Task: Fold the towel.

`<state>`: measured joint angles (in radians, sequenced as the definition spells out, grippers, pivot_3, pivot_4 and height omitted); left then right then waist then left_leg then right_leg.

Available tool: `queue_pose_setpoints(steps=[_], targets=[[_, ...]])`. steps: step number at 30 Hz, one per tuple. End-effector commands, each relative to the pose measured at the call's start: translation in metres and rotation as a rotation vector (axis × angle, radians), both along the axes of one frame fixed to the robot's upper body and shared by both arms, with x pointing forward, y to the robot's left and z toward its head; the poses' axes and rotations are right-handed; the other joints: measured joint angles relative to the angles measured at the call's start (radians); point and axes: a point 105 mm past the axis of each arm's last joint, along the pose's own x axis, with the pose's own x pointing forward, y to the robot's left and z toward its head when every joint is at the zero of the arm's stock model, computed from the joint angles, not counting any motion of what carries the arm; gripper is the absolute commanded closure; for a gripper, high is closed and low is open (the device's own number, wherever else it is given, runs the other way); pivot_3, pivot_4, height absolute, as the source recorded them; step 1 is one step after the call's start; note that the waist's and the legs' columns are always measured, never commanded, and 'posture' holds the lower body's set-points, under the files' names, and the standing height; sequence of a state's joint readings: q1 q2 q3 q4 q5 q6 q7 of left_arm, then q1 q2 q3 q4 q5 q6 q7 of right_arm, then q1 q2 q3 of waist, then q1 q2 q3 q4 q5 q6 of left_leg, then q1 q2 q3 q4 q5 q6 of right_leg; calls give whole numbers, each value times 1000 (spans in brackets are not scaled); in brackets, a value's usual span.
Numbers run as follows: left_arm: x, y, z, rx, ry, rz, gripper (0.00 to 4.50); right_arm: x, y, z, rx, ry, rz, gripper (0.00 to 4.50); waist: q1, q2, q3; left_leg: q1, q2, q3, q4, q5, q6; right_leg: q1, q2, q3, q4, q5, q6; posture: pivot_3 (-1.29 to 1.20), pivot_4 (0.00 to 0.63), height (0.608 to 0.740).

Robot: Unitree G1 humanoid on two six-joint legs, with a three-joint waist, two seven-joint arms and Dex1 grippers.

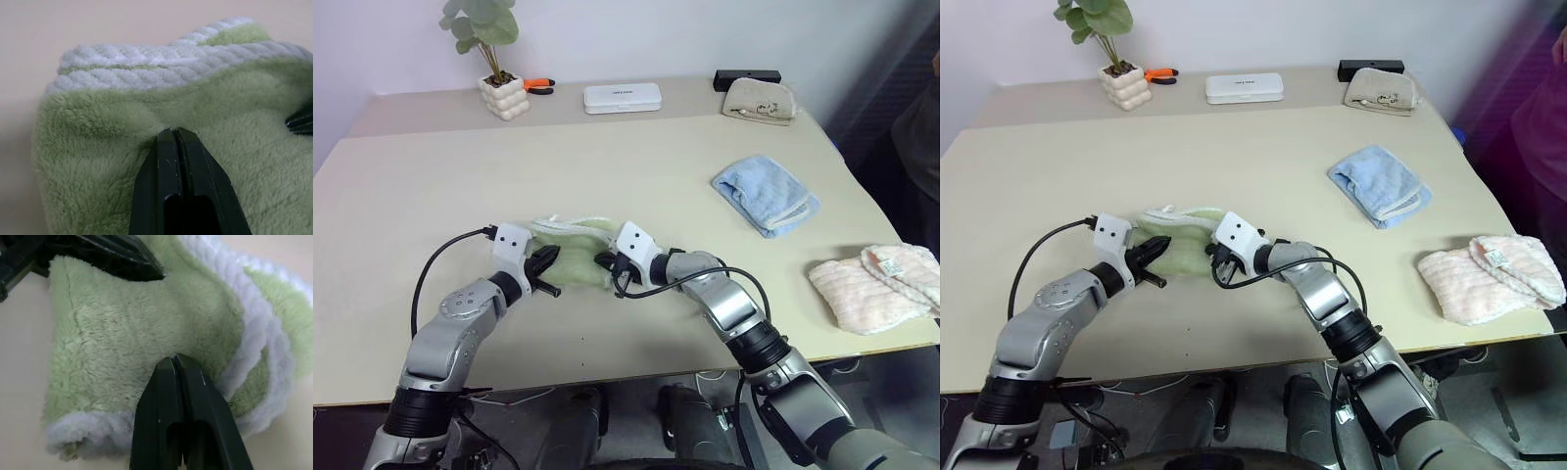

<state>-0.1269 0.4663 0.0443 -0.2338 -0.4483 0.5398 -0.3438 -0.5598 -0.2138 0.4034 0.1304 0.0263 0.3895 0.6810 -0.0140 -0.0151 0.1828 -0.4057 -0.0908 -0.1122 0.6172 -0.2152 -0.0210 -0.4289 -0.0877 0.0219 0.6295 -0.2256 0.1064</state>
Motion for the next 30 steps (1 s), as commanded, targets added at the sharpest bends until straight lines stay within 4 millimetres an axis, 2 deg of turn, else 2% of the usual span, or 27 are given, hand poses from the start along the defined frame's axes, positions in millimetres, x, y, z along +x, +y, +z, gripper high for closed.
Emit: queue_pose_setpoints(steps=[1,2,5,6,9,10,12,21,22,23,26,30], targets=[[0,36,49,-210,-165,157,4500,7,-17,45,128,-80,-36,3983,0,-1,1,0,0,0,0,0,0,0,0,0,0,0,0,0,150,733],[-2,49,55,-241,-184,207,4500,7,-20,54,144,-101,-28,3756,1,-1,1,-1,0,-1,0,0,0,-1,0,0,0,0,0,0,150,733],[-11,73,55,-189,-153,286,3591,3,-30,72,148,-160,-2,2259,-2,-1,1,-1,0,-1,0,0,0,-1,0,-1,0,0,0,0,150,733],[-13,77,53,-179,-135,298,3177,1,-32,76,144,-171,9,1825,-2,-1,1,-1,0,-1,0,0,0,-1,0,-1,0,0,0,0,150,733],[-19,85,35,-254,-7,332,1557,-14,-34,83,99,-221,119,204,-1,-1,1,-1,0,-1,0,0,0,0,0,-1,0,0,0,0,150,733],[-21,83,26,-308,58,328,1033,-19,-34,84,86,-232,157,0,0,-1,1,-1,0,-1,0,0,0,0,0,-1,0,0,0,0,150,733],[-22,69,15,-380,150,280,57,-27,-32,83,66,-242,214,0,1,-1,1,-1,0,-1,1,0,0,0,0,-2,0,0,0,0,150,733],[-12,20,3,-595,313,108,57,-49,-22,73,52,-225,313,0,4,-1,1,-1,0,-2,2,0,0,1,0,-2,0,0,0,0,150,733],[-11,13,3,-605,322,84,583,-49,-21,72,48,-227,313,0,4,-1,1,-1,0,-2,2,0,0,1,0,-2,0,0,0,0,150,733],[-11,7,2,-603,330,57,890,-49,-20,71,45,-230,313,0,4,-2,0,-1,0,-2,2,0,0,1,0,-2,0,0,0,0,150,733],[-13,-7,3,-598,340,0,2453,-50,-20,70,40,-231,311,0,3,-2,0,-1,0,-2,2,0,0,1,0,-2,0,0,0,0,150,733],[-10,-8,6,-618,321,8,4479,-49,-21,69,36,-236,299,0,3,-2,0,-1,0,-2,2,0,0,1,0,-2,0,0,0,0,150,733]])
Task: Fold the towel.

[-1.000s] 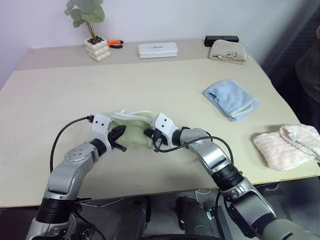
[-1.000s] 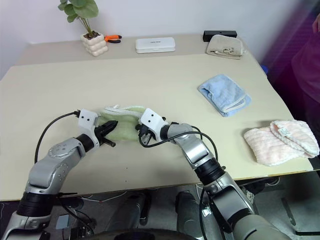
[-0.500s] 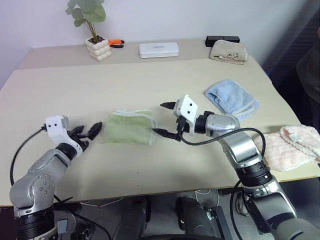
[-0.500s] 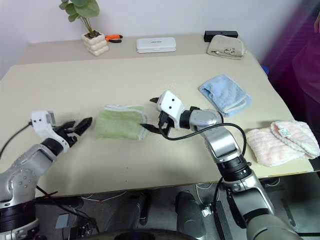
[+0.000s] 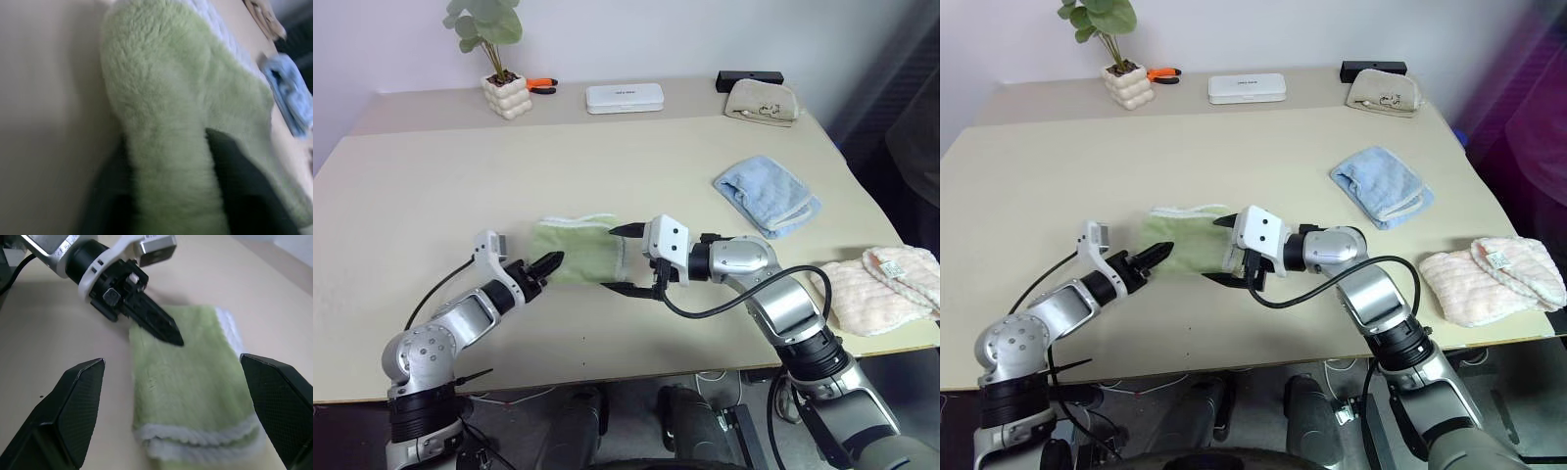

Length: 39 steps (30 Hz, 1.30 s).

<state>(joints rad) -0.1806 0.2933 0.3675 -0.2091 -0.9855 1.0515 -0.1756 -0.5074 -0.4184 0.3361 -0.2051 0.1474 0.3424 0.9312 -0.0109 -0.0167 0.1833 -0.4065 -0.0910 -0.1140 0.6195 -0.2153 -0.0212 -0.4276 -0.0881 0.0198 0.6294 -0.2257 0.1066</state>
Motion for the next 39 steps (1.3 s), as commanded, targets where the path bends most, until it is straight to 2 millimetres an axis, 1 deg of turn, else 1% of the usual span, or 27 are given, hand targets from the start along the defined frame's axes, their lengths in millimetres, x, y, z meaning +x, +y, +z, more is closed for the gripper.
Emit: queue_pose_setpoints(steps=[1,3,4,6,8,9,10,11,12,13,14,15,17,20,23,26,28,30,34,39], targets=[[5,0,15,-31,-65,18,4479,-5,3,13,23,-67,17,0,0,0,0,0,0,0,0,0,0,0,0,0,0,0,0,0,150,733],[14,18,29,-41,-145,122,4479,-4,3,13,21,-70,13,0,1,0,0,0,0,0,0,0,0,0,0,0,0,0,0,0,150,733],[19,34,37,-49,-184,213,4479,-4,2,13,19,-74,11,0,1,0,0,0,0,0,0,0,0,0,0,0,0,0,0,0,150,733],[25,73,50,-59,-250,425,4479,-3,2,13,14,-80,7,0,0,0,0,0,0,0,0,0,0,0,0,0,0,0,0,0,150,733],[24,115,62,-84,-288,649,4479,-2,1,13,11,-86,4,0,-4,0,0,0,1,0,0,0,-1,-1,0,0,0,0,0,0,150,733],[16,144,70,-99,-318,800,4479,-2,1,13,10,-89,4,0,-4,0,0,0,1,0,0,-1,-1,-1,0,1,0,0,0,0,150,733],[10,163,74,-112,-336,899,4479,-1,1,13,9,-91,3,0,-4,0,0,0,1,0,0,-1,-2,-1,0,1,0,0,0,0,150,733],[-3,190,77,-123,-358,1035,4479,-1,1,13,9,-91,5,0,-4,-1,0,0,2,0,0,-1,-2,-1,1,1,0,0,0,0,150,733],[-20,218,73,-131,-352,1179,4479,-2,2,12,8,-92,11,0,-4,-1,0,0,2,0,0,-2,-3,-1,1,1,-1,0,0,0,150,733],[-34,234,65,-155,-330,1278,4479,-2,3,12,8,-92,16,0,-4,-1,0,0,2,1,0,-2,-3,-1,1,1,0,0,0,0,150,733],[-45,244,58,-193,-309,1356,4479,-2,3,11,8,-92,20,0,-3,-1,0,0,2,1,0,-2,-3,-1,1,1,-1,0,0,0,150,733],[-53,248,50,-229,-290,1401,4479,-2,4,11,8,-93,23,0,-1,-1,0,0,1,1,0,-2,-3,-1,1,1,-1,0,0,0,150,733],[-63,246,33,-241,-229,1444,4479,-2,4,10,8,-94,27,0,9,-2,-1,0,1,0,1,-2,-2,0,1,1,-1,0,0,0,150,733],[-69,238,15,-243,-166,1440,4479,0,4,9,4,-102,33,0,25,-5,-2,-1,0,0,6,-3,-1,2,1,-1,-1,0,0,0,150,733],[-70,231,9,-240,-146,1402,3472,1,4,8,1,-107,43,0,25,-10,-3,-1,1,-1,9,-4,0,4,1,-2,-1,0,-1,0,150,733],[-72,229,12,-243,-157,1393,2036,1,3,7,0,-108,48,0,24,-10,-3,-1,1,-1,9,-4,0,4,1,-2,-1,-1,-2,0,150,733],[-76,234,12,-237,-150,1414,1024,1,3,7,-1,-107,48,0,23,-10,-3,-1,1,-1,9,-4,0,3,1,-2,-1,-1,-2,0,150,733],[-79,241,12,-233,-140,1426,110,1,3,6,-2,-105,48,0,19,-10,-3,-1,1,-1,9,-4,0,3,1,-1,-1,-1,-1,0,150,733],[-75,246,14,-199,-126,1405,110,1,3,5,-7,-107,40,0,17,-10,-3,-1,2,-1,8,-4,-1,2,2,-1,0,-1,-2,0,150,733],[-75,249,23,-191,-148,1415,110,1,-1,6,-10,-111,24,0,22,-10,-3,-1,2,-1,9,-4,-1,3,2,-1,0,-1,-2,0,150,733]])
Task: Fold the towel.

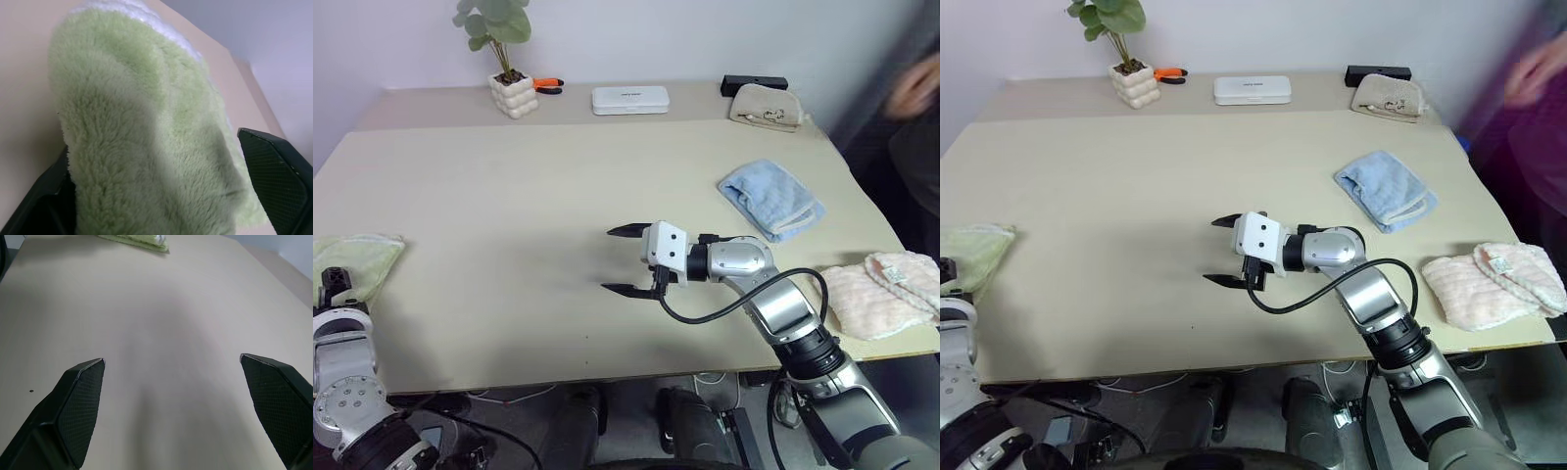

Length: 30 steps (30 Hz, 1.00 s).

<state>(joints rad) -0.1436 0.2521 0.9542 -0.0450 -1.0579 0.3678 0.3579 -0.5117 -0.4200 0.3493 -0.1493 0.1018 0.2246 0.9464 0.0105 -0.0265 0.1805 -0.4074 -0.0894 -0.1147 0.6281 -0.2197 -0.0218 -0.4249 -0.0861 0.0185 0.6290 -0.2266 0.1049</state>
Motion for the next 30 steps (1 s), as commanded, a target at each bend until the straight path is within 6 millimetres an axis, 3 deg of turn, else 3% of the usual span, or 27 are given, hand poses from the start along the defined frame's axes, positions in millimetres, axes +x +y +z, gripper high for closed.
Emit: queue_pose_setpoints(steps=[1,7,13,17,20,24,27,30], targets=[[0,6,16,39,-18,7,110,-1,-2,10,14,-40,-6,0,0,0,0,0,0,0,0,0,0,0,0,0,0,0,0,0,150,733],[30,-1,12,51,18,-99,110,-1,-2,9,14,-38,-12,0,2,0,0,0,0,0,0,0,0,0,0,0,0,0,0,0,150,733],[84,-14,21,61,-7,-210,110,1,0,11,16,-48,-20,0,3,0,0,0,-1,-1,0,0,0,1,0,-2,1,1,1,0,150,733],[96,-17,23,59,-10,-221,110,3,-4,11,11,-56,-39,0,-8,0,0,0,-1,0,0,0,0,0,0,-1,0,1,2,0,150,733],[87,-22,23,60,-20,-242,110,4,-10,11,5,-64,-67,0,-23,0,0,0,0,0,-1,-1,-1,-2,0,0,1,1,2,0,150,733],[49,-34,24,93,-19,-289,41,7,-25,10,-3,-21,-105,0,-31,0,0,0,0,0,-1,-2,-1,-2,-1,2,1,1,2,0,150,733],[28,-63,37,263,24,-468,41,16,-40,12,2,29,-160,0,-26,0,0,0,1,0,-1,-2,-1,-2,-1,3,1,1,2,0,150,733],[22,-98,53,480,61,-665,41,25,-56,16,15,37,-227,0,-12,0,0,0,2,-1,0,-2,-1,-1,-1,2,0,-1,-2,0,150,733]])
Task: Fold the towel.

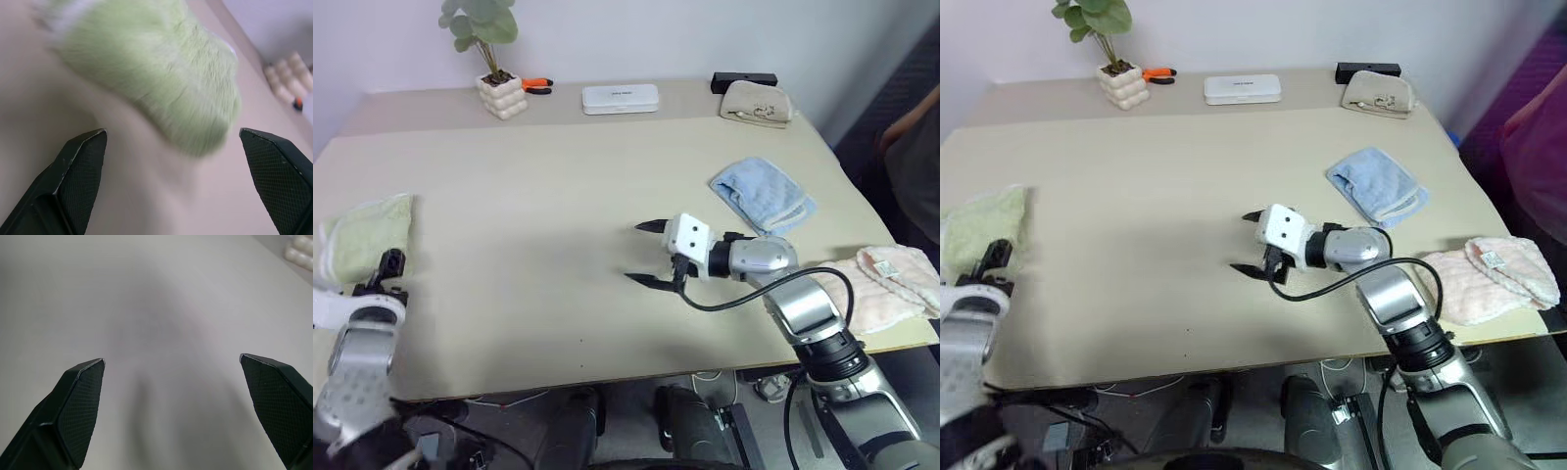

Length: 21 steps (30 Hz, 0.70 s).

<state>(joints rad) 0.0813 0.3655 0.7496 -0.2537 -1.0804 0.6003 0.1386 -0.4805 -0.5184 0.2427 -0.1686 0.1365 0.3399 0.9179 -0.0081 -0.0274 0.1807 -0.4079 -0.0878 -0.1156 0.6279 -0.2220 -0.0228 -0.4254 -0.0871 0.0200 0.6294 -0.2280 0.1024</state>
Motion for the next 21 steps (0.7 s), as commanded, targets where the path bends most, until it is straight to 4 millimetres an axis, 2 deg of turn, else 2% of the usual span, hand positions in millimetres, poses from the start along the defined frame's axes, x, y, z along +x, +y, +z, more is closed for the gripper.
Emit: queue_pose_setpoints(steps=[1,5,9,15,21], targets=[[8,-45,44,224,-100,-243,41,9,-17,15,43,-19,-62,0,16,2,1,0,0,0,0,0,0,1,0,0,-1,0,0,0,150,733],[13,-70,59,456,-104,-376,41,16,-40,18,109,29,-147,0,21,2,1,0,-1,2,1,-2,-2,3,0,-1,-5,-1,-1,0,150,733],[20,-107,58,721,-79,-610,41,24,-69,24,218,99,-263,0,19,3,1,-1,0,3,-2,-1,2,1,0,1,-8,0,-1,0,150,733],[30,-117,47,802,-83,-724,41,25,-83,19,236,119,-342,0,17,6,2,0,1,4,-6,-1,2,0,0,2,-10,0,-1,0,150,733],[30,-129,42,811,-102,-827,41,25,-90,13,225,120,-411,0,19,7,2,-1,1,4,-6,-1,2,0,0,2,-11,0,0,0,150,733]])
